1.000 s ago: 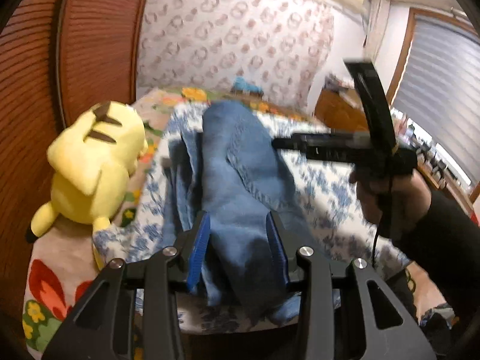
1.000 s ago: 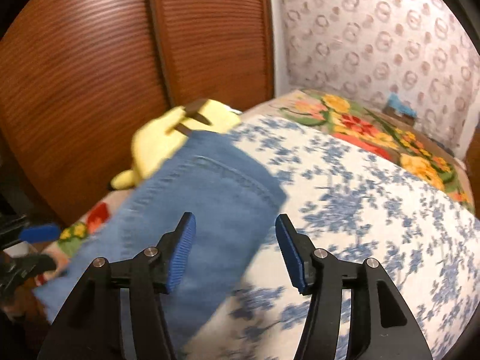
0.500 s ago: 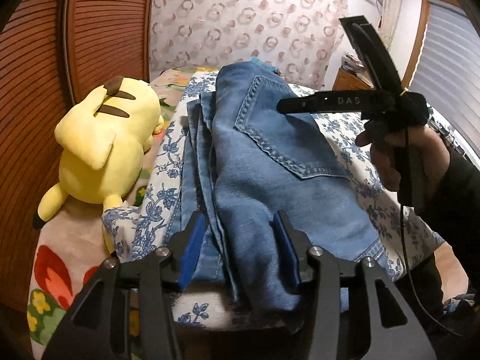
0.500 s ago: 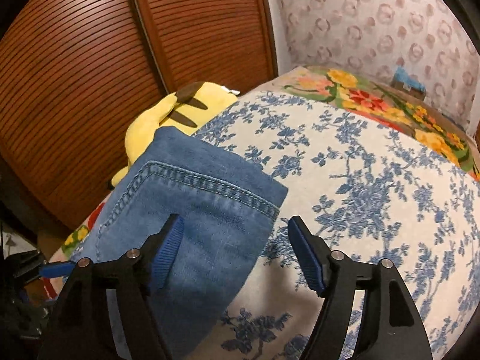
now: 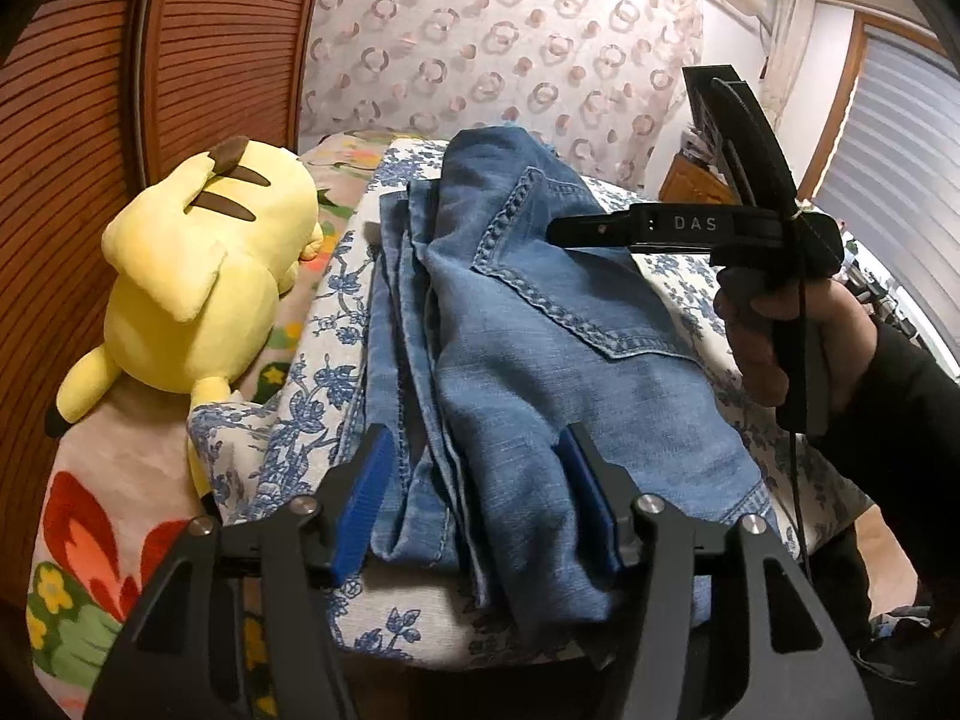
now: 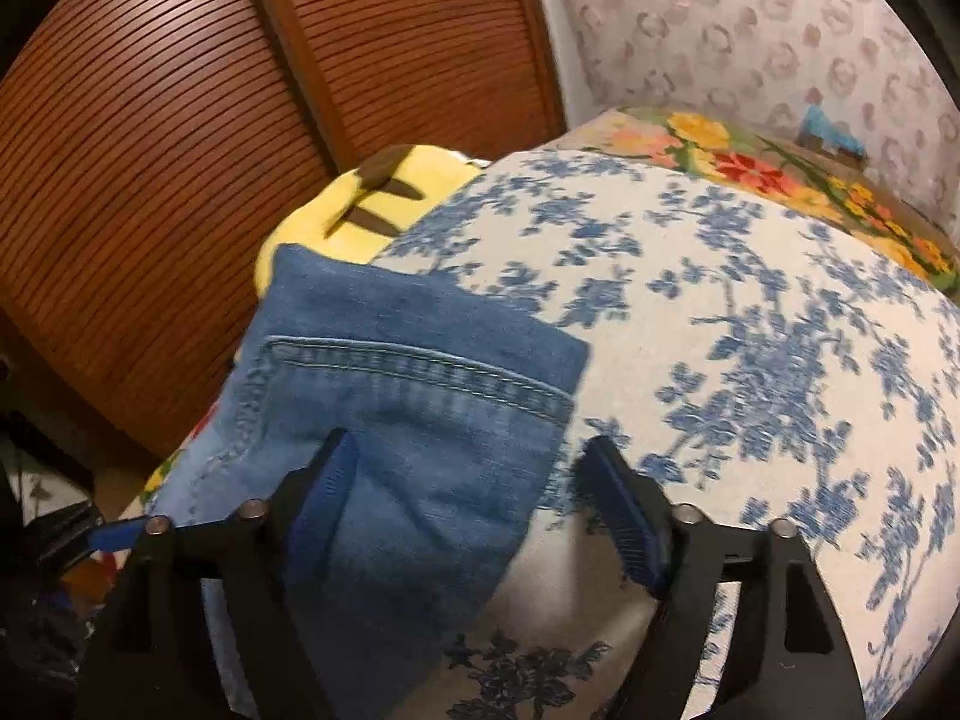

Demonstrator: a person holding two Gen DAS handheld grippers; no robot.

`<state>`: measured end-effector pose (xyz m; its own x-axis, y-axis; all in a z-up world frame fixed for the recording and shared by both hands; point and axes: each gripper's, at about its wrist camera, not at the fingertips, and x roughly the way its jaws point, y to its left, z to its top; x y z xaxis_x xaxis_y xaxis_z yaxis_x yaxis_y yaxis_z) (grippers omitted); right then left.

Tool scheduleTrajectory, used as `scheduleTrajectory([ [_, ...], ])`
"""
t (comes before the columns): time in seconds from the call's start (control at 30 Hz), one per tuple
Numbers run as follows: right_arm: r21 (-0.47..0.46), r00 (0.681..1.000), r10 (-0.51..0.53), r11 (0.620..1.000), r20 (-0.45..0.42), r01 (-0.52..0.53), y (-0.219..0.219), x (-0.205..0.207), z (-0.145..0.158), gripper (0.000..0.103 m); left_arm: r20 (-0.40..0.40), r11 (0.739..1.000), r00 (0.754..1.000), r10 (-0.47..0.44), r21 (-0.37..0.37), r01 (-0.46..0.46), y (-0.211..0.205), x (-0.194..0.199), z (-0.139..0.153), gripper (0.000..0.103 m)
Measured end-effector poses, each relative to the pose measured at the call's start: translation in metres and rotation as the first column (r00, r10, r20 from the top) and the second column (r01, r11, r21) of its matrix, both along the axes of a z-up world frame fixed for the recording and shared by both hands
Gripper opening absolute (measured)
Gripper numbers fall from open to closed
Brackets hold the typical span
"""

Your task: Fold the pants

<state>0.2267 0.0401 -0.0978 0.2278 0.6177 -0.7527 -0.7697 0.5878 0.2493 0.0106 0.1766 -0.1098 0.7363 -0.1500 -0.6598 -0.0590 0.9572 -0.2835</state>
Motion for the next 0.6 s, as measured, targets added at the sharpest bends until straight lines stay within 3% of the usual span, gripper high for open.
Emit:
scheduleTrajectory([
  [0.07, 0.010, 1.000, 0.019, 1.000, -0.002, -0.019, 0.001, -0.002, 0.001, 0.062, -0.001, 1.000, 1.000, -0.018, -0.024, 0.018, 0.000, 0.000, -0.001, 0.041],
  [0.13, 0.022, 0.999, 0.036, 0.999, 0.011, -0.036, 0.000, -0.005, 0.005, 0.047, -0.002, 0.999, 1.000, -0.030, -0.013, 0.030, -0.003, 0.000, 0.001, 0.036],
  [0.2, 0.052, 0.998, 0.054, 0.997, 0.032, -0.055, -0.004, -0.009, 0.013, 0.032, -0.002, 0.999, 1.000, -0.028, -0.024, 0.028, -0.002, -0.001, 0.003, 0.023],
  [0.3, 0.087, 0.995, 0.070, 0.993, 0.075, -0.077, -0.007, -0.016, 0.027, 0.027, -0.005, 0.998, 0.999, -0.036, -0.041, 0.036, -0.002, 0.000, 0.011, 0.013],
  [0.47, 0.100, 0.970, 0.063, 0.991, 0.233, -0.088, 0.003, -0.037, 0.054, 0.024, 0.014, 0.997, 0.999, -0.040, -0.064, 0.041, 0.006, 0.004, 0.027, 0.011],
  [0.6, 0.128, 0.968, 0.055, 0.988, 0.245, -0.089, 0.013, -0.023, 0.067, 0.024, 0.037, 0.999, 0.999, -0.016, -0.037, 0.017, 0.016, 0.018, 0.042, 0.010],
])
